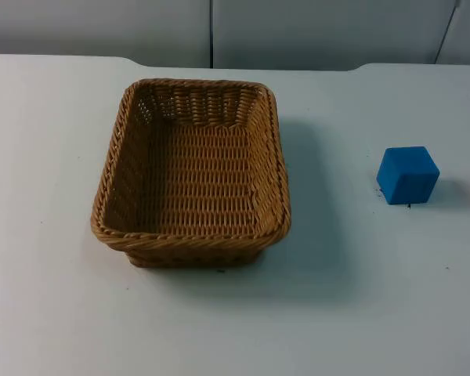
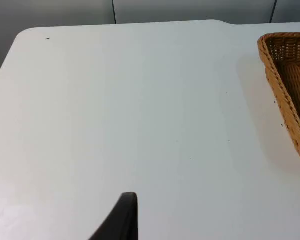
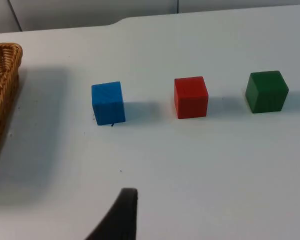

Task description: Pick up the basket with the left hand and place the blue cube into the basket with the right hand.

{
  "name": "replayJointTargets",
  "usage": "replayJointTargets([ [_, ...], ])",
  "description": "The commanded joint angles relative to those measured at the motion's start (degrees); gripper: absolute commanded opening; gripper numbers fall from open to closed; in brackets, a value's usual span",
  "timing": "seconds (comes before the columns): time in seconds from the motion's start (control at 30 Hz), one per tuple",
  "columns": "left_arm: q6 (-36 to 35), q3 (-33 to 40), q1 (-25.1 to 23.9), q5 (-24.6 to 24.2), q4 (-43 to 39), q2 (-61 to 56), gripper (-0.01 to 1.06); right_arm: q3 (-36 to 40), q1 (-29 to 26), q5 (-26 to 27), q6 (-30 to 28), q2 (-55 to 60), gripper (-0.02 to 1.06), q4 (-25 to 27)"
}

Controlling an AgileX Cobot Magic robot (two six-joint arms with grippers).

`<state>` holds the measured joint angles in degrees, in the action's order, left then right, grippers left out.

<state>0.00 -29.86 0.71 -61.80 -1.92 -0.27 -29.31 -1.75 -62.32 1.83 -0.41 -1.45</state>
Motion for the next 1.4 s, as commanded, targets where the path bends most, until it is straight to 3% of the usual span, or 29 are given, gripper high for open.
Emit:
replayJointTargets([
  [0.0, 0.0, 0.4, 0.3, 0.0, 0.4, 0.3, 1.04, 0.3, -0.3, 0.5, -0.4, 0.4, 1.04, 0.2],
  [0.13, 0.0, 0.1, 0.3, 0.4, 0.9, 0.3, 1.04, 0.3, -0.3, 0.5, -0.4, 0.4, 0.99, 0.2],
  [0.33, 0.0, -4.2, 0.3, 5.1, 2.5, 0.3, 1.04, -1.7, -0.3, 2.6, -0.5, 0.4, 0.99, 0.2],
  [0.53, 0.0, -6.8, 0.3, 6.4, 2.6, 4.5, 1.04, -3.2, -0.3, 3.9, -0.5, 0.4, 0.99, 0.2],
  [0.73, 0.0, -8.1, 0.3, 14.1, 5.9, 13.4, 1.03, -6.8, -0.3, 7.4, -0.5, 8.7, 0.99, 1.5],
  [0.83, 0.0, -8.7, 0.3, 16.3, 6.3, 16.9, 0.97, -8.1, -0.3, 9.3, -0.9, 12.1, 0.99, 1.5],
  [0.97, 0.0, -9.5, 0.3, 21.6, 6.3, 24.7, 0.76, -10.9, -0.3, 12.2, -1.8, 20.1, 0.99, 1.5],
  [1.17, 0.7, -10.0, 0.3, 29.5, 6.3, 32.8, 0.74, -13.7, -0.3, 14.8, -1.8, 27.6, 0.99, 2.0],
  [1.37, 2.8, -14.0, 0.3, 30.2, 6.3, 44.1, 0.74, -15.7, -0.3, 17.0, -2.1, 32.3, 0.99, 2.0],
])
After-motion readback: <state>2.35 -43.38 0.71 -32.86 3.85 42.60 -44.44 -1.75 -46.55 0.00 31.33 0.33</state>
